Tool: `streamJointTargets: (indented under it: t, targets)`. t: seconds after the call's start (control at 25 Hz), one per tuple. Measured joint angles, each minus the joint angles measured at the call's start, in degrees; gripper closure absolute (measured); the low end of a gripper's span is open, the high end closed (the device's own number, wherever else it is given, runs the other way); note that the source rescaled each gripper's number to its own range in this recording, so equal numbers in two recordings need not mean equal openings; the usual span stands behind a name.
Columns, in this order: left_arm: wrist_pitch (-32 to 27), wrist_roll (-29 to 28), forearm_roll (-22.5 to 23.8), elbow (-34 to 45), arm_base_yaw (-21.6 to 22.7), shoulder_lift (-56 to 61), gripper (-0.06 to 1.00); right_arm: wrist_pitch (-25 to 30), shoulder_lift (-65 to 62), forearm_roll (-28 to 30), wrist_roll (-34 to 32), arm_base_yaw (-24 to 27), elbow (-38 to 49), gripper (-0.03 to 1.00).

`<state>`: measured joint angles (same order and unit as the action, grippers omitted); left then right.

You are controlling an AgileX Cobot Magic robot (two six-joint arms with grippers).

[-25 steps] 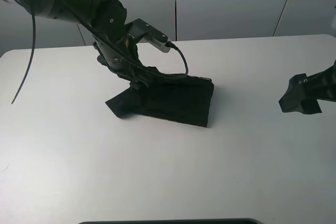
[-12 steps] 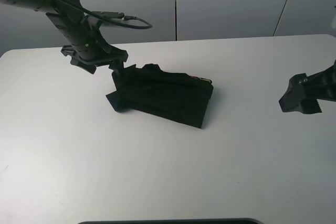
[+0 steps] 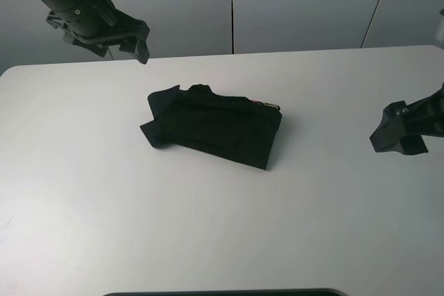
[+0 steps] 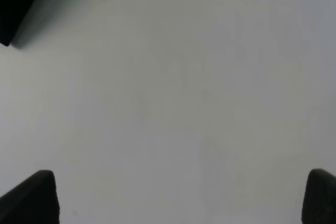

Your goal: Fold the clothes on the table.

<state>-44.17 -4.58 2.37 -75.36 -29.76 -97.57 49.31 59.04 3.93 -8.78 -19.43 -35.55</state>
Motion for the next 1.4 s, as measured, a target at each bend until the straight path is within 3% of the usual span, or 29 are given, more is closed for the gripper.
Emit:
streamJointTargets:
  t: [0.2, 0.64, 0.92, 1.4]
  targets:
    - [-0.37, -0.73, 1.27, 7.73, 0.00, 12.16, -0.05, 1.74, -6.48, -0.20, 0.25, 0.00, 0.00, -0.03]
    - [-1.86, -2.33, 1.63, 25.82, 0.00, 42.84, -0.05, 12.74, -33.45, -0.20, 0.36, 0.00, 0.05, -0.03]
    - [-7.66, -3.53, 1.63, 35.85, 0.00, 64.21, -0.05, 17.52, -45.75, -0.46, 0.45, 0.00, 0.05, -0.03]
    - [-20.82, -3.88, 1.63, 39.83, 0.00, 92.69, -0.05, 19.55, -55.86, -4.52, 0.93, 0.00, 4.43, -0.03]
